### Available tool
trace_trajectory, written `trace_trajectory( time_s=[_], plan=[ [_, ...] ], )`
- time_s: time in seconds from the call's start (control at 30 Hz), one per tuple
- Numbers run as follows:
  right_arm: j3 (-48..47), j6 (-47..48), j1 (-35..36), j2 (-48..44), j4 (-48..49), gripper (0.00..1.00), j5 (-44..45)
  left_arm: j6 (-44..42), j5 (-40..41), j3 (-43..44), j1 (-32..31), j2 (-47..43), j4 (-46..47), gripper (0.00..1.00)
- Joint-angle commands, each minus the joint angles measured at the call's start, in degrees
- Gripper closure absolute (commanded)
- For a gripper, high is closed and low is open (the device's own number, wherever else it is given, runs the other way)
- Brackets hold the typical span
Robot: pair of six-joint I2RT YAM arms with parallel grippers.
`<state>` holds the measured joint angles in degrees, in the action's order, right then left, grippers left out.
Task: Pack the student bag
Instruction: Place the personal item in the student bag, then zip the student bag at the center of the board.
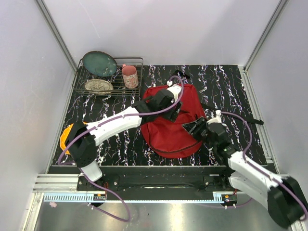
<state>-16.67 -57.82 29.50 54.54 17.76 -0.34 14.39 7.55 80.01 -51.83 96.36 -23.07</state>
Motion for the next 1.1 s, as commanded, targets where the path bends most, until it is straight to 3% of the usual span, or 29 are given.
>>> trace_trajectory(
  time_s=[0.0, 0.1, 0.2, 0.3, 0.5, 0.63, 0.73, 0.9, 1.07],
  plan=[
    [-0.64, 3.06, -0.14, -13.74, -17.12, 0.49, 2.88, 1.34, 1.67, -1.60, 0.59, -4.94, 1.36, 0.24],
    [-4.93, 6.57, -0.05, -20.43, -23.37, 0.50, 6.05, 3.09, 6.15, -5.03, 1.90, -9.76, 2.32, 0.01],
    [-12.56, 12.19, -0.05, -18.52, -25.84, 0.50, 5.79, 6.60, 5.12, -10.73, 6.89, -15.73, 5.04, 0.01],
    [-21.43, 16.94, -0.05, -10.53, -27.77, 0.49, 3.42, 10.21, 1.51, -18.81, 12.96, -21.37, 9.08, 0.01],
    [-35.07, 20.91, -0.05, 7.22, -25.23, 0.51, -4.31, 17.59, -12.63, -34.64, 20.98, -25.96, 22.00, 0.01],
    [-39.75, 20.03, -0.05, 18.63, -21.45, 0.52, -8.62, 19.70, -18.61, -36.94, 21.16, -23.94, 26.32, 0.01],
    [-43.80, 19.68, -0.05, 26.54, -24.96, 0.55, -10.82, 20.41, -20.90, -37.46, 21.16, -22.44, 28.16, 0.01],
    [-40.99, 19.85, 0.12, 30.88, -27.15, 0.63, -6.97, 20.94, -20.65, -39.57, 21.33, -23.32, 29.31, 0.01],
    [-41.52, 25.55, 1.00, 30.10, -30.51, 0.62, -4.67, 21.73, -19.60, -43.17, 21.25, -25.25, 30.01, 0.01]
  ],
)
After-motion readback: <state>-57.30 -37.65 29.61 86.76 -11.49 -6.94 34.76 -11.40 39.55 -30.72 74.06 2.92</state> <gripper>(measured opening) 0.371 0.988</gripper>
